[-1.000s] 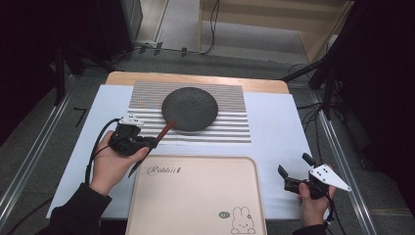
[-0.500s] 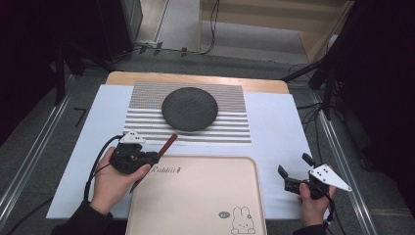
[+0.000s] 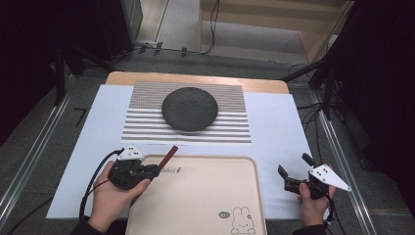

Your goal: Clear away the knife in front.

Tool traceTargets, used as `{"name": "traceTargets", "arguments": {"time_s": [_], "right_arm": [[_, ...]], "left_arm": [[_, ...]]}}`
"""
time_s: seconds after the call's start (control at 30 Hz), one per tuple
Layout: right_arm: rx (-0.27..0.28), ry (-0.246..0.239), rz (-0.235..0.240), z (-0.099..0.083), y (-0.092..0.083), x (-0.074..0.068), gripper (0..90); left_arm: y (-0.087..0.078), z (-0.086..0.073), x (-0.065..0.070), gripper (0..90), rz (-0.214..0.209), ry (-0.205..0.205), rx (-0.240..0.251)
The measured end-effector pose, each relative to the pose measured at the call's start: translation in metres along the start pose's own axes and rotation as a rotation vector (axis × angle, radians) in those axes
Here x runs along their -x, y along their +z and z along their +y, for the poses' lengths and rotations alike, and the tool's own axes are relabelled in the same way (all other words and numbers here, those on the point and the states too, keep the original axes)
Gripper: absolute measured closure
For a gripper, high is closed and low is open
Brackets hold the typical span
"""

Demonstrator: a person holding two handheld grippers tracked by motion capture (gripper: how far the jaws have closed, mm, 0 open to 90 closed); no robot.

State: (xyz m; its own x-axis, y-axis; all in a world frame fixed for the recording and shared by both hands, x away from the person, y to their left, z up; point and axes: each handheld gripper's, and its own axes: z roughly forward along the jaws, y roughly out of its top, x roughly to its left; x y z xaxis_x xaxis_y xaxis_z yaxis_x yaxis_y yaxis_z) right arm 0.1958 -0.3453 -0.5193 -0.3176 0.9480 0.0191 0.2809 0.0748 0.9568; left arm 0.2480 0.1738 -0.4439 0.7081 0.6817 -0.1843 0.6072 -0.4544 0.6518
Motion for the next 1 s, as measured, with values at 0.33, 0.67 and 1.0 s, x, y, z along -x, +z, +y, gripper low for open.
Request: {"name": "traceTargets", "arguments": {"time_s": [0.33,0.67,1.0], "right_arm": [[-0.001,0.000,-0.003,0.000,0.000,0.000,0.0],[-0.003,0.001,-0.006,0.000,0.000,0.000,0.0],[-0.002,0.000,-0.004,0.000,0.000,0.000,0.0]], "left_arm": [[0.004,-0.021,0.009,77.1,-0.026,-0.033,-0.007],[0.010,-0.038,0.016,77.0,-0.029,-0.062,-0.012],[0.021,-0.049,0.021,77.1,-0.011,-0.066,-0.047]]}}
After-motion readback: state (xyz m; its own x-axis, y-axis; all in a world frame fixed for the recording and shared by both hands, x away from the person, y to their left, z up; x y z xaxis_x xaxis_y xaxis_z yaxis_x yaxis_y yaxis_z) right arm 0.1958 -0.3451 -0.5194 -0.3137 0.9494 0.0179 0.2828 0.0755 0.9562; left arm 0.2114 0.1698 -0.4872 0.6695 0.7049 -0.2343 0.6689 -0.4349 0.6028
